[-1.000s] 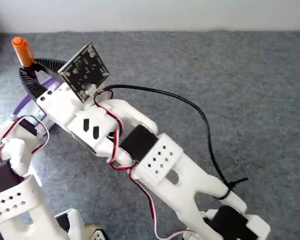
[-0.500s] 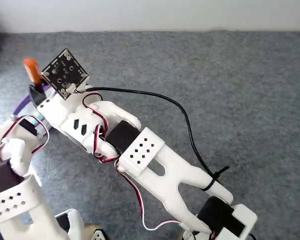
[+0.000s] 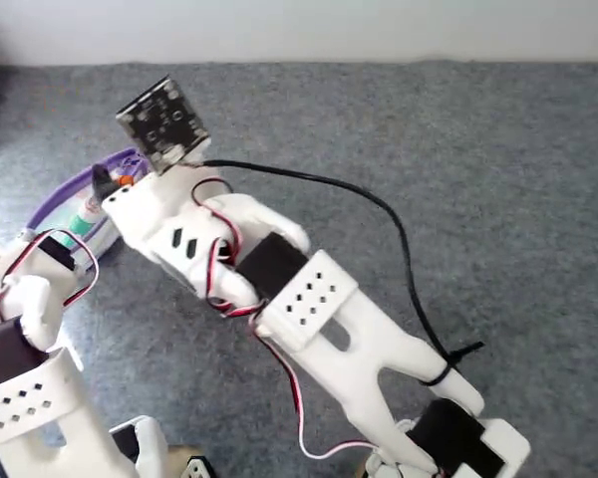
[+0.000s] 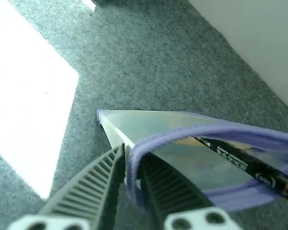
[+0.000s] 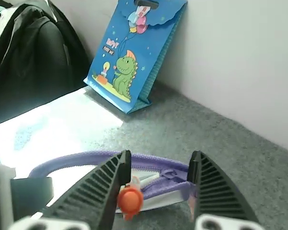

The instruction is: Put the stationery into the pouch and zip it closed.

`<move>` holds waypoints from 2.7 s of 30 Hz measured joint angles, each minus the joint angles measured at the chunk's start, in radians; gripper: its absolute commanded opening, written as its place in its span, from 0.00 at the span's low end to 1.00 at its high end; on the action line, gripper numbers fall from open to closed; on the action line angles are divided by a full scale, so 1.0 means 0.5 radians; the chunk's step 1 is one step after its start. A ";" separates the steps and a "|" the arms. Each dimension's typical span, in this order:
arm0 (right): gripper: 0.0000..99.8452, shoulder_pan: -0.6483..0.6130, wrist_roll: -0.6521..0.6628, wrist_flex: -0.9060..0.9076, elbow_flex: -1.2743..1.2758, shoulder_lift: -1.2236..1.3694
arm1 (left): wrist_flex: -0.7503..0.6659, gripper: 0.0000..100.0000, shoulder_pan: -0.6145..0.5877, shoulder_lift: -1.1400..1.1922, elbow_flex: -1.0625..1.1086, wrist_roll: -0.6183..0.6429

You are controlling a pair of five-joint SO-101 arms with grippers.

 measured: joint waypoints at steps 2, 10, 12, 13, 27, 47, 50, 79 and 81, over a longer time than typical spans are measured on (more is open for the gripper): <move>0.10 0.021 0.000 0.000 0.000 -0.046 | 0.000 0.01 0.000 0.000 0.000 0.000; 0.04 0.037 0.000 0.012 0.000 -0.086 | 0.000 0.01 0.000 0.000 0.000 0.000; 0.04 0.037 0.000 0.077 0.000 -0.089 | 0.000 0.01 0.000 0.000 0.000 0.000; 0.04 0.037 -0.006 0.114 0.000 -0.089 | 0.000 0.01 0.000 0.000 0.000 0.000; 0.18 -0.009 -0.184 0.893 0.000 -0.396 | 0.000 0.01 0.000 0.000 0.000 0.000; 0.16 -0.285 -0.028 0.574 -0.138 -0.144 | 0.000 0.01 0.000 0.000 0.000 0.000; 0.16 -0.285 -0.021 0.571 -0.203 -0.071 | 0.000 0.01 0.000 0.000 0.000 0.000; 0.16 -0.199 -0.015 0.617 -0.445 0.071 | 0.000 0.01 0.000 0.003 0.000 0.000; 0.22 -0.199 -0.015 0.687 -0.445 0.055 | 0.000 0.01 0.000 0.003 0.009 0.000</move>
